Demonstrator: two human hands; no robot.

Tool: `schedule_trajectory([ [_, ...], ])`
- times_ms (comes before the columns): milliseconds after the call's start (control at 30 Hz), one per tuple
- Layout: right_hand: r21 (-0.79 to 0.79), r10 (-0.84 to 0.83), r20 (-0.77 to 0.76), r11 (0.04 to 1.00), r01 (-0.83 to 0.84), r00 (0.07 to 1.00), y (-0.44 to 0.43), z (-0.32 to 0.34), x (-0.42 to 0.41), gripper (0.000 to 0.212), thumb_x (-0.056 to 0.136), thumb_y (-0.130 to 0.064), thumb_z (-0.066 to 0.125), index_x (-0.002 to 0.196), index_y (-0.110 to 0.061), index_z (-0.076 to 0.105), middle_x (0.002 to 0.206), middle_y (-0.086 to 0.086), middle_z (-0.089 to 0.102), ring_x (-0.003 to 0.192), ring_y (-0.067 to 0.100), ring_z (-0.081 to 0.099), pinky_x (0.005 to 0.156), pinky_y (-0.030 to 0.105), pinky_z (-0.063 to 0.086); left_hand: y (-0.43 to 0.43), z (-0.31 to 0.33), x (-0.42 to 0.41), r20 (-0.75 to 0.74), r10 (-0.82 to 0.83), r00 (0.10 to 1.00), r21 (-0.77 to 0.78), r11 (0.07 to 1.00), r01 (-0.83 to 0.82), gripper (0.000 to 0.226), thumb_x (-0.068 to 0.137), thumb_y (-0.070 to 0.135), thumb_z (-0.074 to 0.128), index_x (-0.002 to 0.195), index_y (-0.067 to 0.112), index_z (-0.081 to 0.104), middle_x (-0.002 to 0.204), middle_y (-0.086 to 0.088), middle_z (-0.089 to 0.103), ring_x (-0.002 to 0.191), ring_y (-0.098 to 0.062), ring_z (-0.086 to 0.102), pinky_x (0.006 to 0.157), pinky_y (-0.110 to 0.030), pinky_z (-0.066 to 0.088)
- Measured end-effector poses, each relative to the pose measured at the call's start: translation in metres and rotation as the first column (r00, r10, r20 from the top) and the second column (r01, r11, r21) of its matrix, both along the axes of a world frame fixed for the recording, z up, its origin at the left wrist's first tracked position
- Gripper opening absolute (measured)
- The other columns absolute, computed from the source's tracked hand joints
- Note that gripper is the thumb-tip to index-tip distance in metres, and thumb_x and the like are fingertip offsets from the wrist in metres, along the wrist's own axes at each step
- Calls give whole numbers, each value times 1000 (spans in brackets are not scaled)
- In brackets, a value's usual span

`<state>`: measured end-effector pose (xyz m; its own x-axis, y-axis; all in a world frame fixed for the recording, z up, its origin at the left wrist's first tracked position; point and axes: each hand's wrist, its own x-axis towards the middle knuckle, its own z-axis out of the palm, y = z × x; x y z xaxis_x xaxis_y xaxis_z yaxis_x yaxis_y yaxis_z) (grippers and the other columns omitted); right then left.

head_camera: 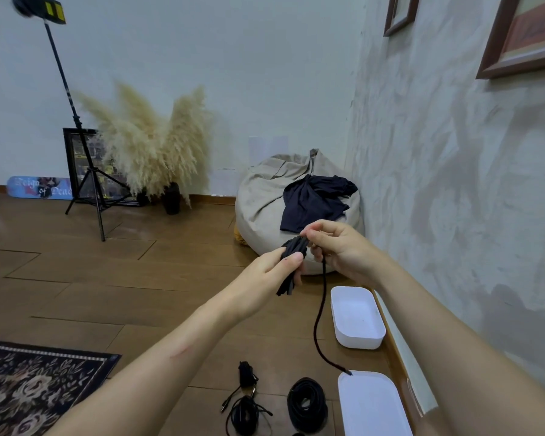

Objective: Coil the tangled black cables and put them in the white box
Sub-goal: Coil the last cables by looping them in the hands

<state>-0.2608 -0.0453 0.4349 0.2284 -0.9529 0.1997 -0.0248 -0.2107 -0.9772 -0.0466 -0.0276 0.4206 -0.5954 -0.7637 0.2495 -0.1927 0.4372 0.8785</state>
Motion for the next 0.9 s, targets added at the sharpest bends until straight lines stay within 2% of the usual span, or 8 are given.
schedule_trajectory([
  [167, 31, -5, 90, 1000, 2, 996, -2, -6, 5, 17, 89, -27, 65, 99, -15, 72, 77, -2, 62, 72, 13, 52, 71, 28, 41, 0, 4, 2, -34, -11, 999, -11, 1000, 10, 51, 103, 52, 42, 106, 4, 60, 88, 0, 63, 80, -16, 59, 75, -35, 45],
  [367, 44, -67, 78, 997, 63, 995, -7, -13, 7, 13, 98, -27, 64, 101, -17, 72, 93, 6, 64, 79, 12, 59, 78, 30, 47, 1, 5, 1, -64, -3, 998, -6, 1000, 3, 47, 103, 49, 42, 104, 6, 61, 87, 0, 63, 79, -17, 59, 77, -36, 45],
  [433, 31, -78, 66, 997, 76, 995, -7, -14, 9, 18, 96, -31, 65, 105, -16, 71, 93, 7, 64, 81, 15, 60, 83, 33, 48, 0, 6, 1, -88, 6, 996, -8, 1000, -7, 45, 104, 49, 42, 103, 8, 61, 87, 0, 63, 81, -16, 59, 78, -34, 46],
  [533, 28, -88, 70, 996, 86, 994, -7, -18, 18, 28, 102, -30, 60, 116, -6, 68, 84, 6, 62, 82, 21, 58, 85, 35, 52, 0, 7, 0, -129, 32, 991, 3, 999, -32, 48, 107, 47, 42, 108, 4, 62, 88, 4, 64, 84, -11, 61, 78, -24, 47],
  [633, 40, -118, 115, 993, 114, 986, -5, -20, 34, 29, 107, -24, 53, 118, 0, 64, 75, 3, 61, 71, 19, 56, 82, 37, 52, -1, 8, 1, -159, 61, 985, 14, 998, -60, 50, 107, 45, 42, 107, -1, 62, 87, 5, 66, 85, -11, 63, 79, -24, 48],
  [767, 2, -131, 61, 991, 131, 989, -7, -23, 43, 21, 109, -21, 48, 109, -9, 66, 67, -5, 61, 62, 13, 58, 71, 31, 55, -4, 9, 2, -178, 84, 980, 26, 996, -80, 50, 104, 46, 42, 103, 1, 63, 88, -5, 66, 86, -22, 64, 82, -39, 49],
  [900, -30, -147, -28, 989, 146, 989, -3, -24, 48, 24, 110, -17, 41, 100, -5, 60, 61, -7, 56, 57, 5, 55, 61, 19, 50, -4, 9, 1, -228, 110, 967, 38, 994, -104, 53, 101, 46, 42, 104, -3, 62, 86, -5, 65, 83, -21, 64, 78, -34, 49],
])
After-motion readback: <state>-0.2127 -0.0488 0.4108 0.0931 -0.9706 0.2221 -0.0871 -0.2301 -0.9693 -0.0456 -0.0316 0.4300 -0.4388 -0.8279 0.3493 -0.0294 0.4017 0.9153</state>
